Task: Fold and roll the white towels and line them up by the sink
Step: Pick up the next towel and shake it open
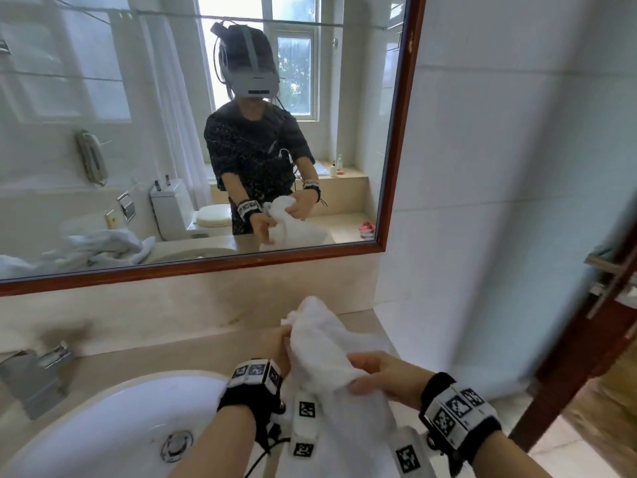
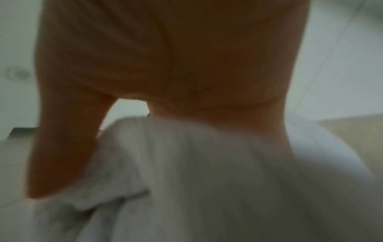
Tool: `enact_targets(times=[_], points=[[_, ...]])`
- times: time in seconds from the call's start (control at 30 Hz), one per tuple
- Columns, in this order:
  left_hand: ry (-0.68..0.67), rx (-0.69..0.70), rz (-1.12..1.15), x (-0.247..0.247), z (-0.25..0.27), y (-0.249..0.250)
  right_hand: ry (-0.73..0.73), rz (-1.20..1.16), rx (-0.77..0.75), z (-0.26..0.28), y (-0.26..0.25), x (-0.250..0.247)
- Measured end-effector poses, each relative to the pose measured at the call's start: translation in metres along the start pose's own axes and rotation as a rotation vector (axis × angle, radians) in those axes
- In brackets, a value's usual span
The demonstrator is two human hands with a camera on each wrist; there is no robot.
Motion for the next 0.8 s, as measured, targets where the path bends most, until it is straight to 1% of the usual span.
enact_targets(times=[0.03, 0.07, 0.1, 0.13, 0.17, 0.2, 0.23, 0.3, 0.33, 0.4, 0.43, 0.47, 0.5, 0.57, 0.6, 0.63, 0.67, 0.7, 0.73, 0.77, 0.8], points=[[-0.041, 0.081, 0.011, 0.004, 0.003, 0.016, 0.082, -0.041, -0.022, 0.003, -0.007, -0.008], [-0.132, 0.124, 0.058, 0.007, 0.005, 0.029, 0.214, -0.12, -0.072, 0.004, -0.015, -0.017], [-0.193, 0.13, 0.147, 0.011, 0.01, 0.041, 0.379, -0.217, -0.133, 0.004, -0.025, -0.026], [-0.202, 0.129, 0.188, 0.014, 0.013, 0.048, 0.544, -0.313, -0.193, 0.004, -0.032, -0.034], [-0.221, 0.154, 0.165, 0.017, 0.019, 0.055, 0.674, -0.359, -0.247, 0.002, -0.04, -0.04], [-0.253, 0.195, 0.104, 0.018, 0.025, 0.06, 0.746, -0.372, -0.289, 0.0, -0.048, -0.044], [-0.324, 0.233, 0.017, 0.022, 0.034, 0.066, 0.769, -0.364, -0.316, -0.003, -0.056, -0.045], [-0.461, 0.354, -0.233, 0.031, 0.058, 0.077, 0.719, -0.319, -0.326, -0.01, -0.067, -0.043], [-0.527, 0.42, -0.397, 0.035, 0.067, 0.079, 0.654, -0.289, -0.296, -0.012, -0.07, -0.039], [-0.624, 0.55, -0.759, 0.042, 0.082, 0.076, 0.471, -0.14, -0.172, -0.011, -0.071, -0.024], [-0.65, 0.565, -0.899, 0.046, 0.089, 0.074, 0.376, -0.068, -0.098, -0.008, -0.068, -0.013], [-0.648, 0.553, -1.018, 0.049, 0.094, 0.069, 0.313, -0.022, -0.037, -0.004, -0.064, 0.001], [-0.647, 0.529, -1.138, 0.053, 0.1, 0.063, 0.29, 0.016, 0.005, 0.001, -0.056, 0.011], [-0.602, 0.484, -1.362, 0.062, 0.118, 0.05, 0.323, 0.064, 0.035, 0.014, -0.041, 0.027], [-0.586, 0.492, -1.412, 0.064, 0.127, 0.041, 0.321, 0.063, 0.029, 0.02, -0.032, 0.03], [-0.577, 0.518, -1.404, 0.065, 0.134, 0.032, 0.302, 0.037, 0.003, 0.024, -0.022, 0.031], [-0.566, 0.533, -1.332, 0.062, 0.14, 0.025, 0.292, 0.0, -0.024, 0.029, -0.013, 0.031], [-0.534, 0.541, -1.213, 0.058, 0.147, 0.019, 0.312, -0.05, -0.047, 0.033, -0.005, 0.029], [-0.459, 0.507, -1.06, 0.053, 0.15, 0.013, 0.347, -0.114, -0.064, 0.04, 0.001, 0.026], [-0.355, 0.439, -0.884, 0.046, 0.151, 0.008, 0.376, -0.181, -0.077, 0.047, 0.006, 0.023], [-0.234, 0.328, -0.701, 0.039, 0.154, 0.005, 0.388, -0.244, -0.099, 0.056, 0.008, 0.021]])
Point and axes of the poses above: each hand's wrist, its own z-axis away from the middle knuckle, its own x-axis out of the palm, y = z × x, the point moved 2 cm from there along -z, towards the middle knuckle, and after that the axes turned 2 degrees about y, right-handed, at the moved point
